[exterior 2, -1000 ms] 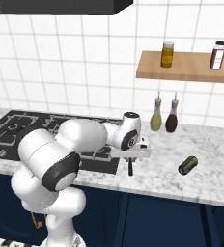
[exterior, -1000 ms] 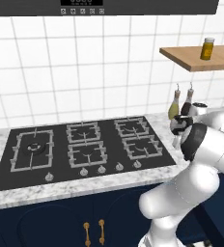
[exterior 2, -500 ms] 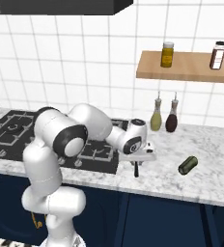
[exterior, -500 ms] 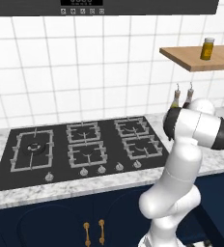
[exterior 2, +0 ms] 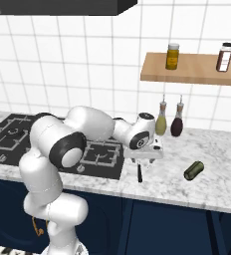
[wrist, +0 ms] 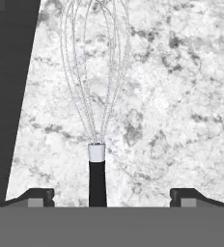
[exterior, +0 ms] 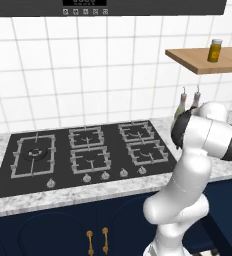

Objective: Pick the whisk from the drawer and place it on the counter.

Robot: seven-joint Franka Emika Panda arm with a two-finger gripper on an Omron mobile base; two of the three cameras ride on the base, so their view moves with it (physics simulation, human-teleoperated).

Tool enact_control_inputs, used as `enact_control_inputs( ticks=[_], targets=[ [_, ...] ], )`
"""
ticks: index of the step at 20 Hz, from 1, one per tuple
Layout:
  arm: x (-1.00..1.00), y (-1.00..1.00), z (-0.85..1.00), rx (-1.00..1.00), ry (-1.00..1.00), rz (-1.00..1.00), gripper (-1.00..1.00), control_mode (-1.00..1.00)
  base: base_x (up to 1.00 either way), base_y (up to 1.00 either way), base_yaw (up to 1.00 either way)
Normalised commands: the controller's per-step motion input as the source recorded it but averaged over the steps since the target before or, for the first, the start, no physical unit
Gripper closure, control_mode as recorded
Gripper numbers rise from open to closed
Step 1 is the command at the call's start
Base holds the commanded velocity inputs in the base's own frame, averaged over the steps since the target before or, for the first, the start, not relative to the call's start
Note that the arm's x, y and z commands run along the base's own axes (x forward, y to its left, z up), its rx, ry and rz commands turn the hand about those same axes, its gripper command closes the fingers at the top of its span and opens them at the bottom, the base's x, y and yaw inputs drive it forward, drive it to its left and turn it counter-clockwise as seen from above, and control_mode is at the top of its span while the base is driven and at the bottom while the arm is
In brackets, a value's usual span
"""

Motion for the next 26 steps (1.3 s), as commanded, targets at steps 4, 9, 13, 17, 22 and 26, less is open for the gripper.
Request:
enact_control_inputs(
  ticks=[4, 9, 13, 17, 22, 26],
  targets=[
    [-0.33, 0.75, 1.00, -0.07, -0.01, -0.05, -1.00, -1.00, 0.00, 0.00, 0.00],
    [-0.57, 1.00, 0.89, -0.14, 0.00, 0.00, -1.00, -1.00, 0.00, 0.00, 0.00],
    [-0.85, 1.00, 0.89, -0.13, 0.00, 0.00, -1.00, -1.00, 0.00, 0.00, 0.00],
    [-1.00, 1.00, 0.89, -0.05, 0.00, 0.00, -1.00, -1.00, 0.00, 0.00, 0.00],
    [-1.00, 1.00, 0.94, -0.01, 0.00, 0.00, -1.00, -1.00, 0.00, 0.00, 0.00],
    [-1.00, 0.80, 0.98, 0.00, -0.02, 0.00, -1.00, -1.00, 0.00, 0.00, 0.00]
  ],
)
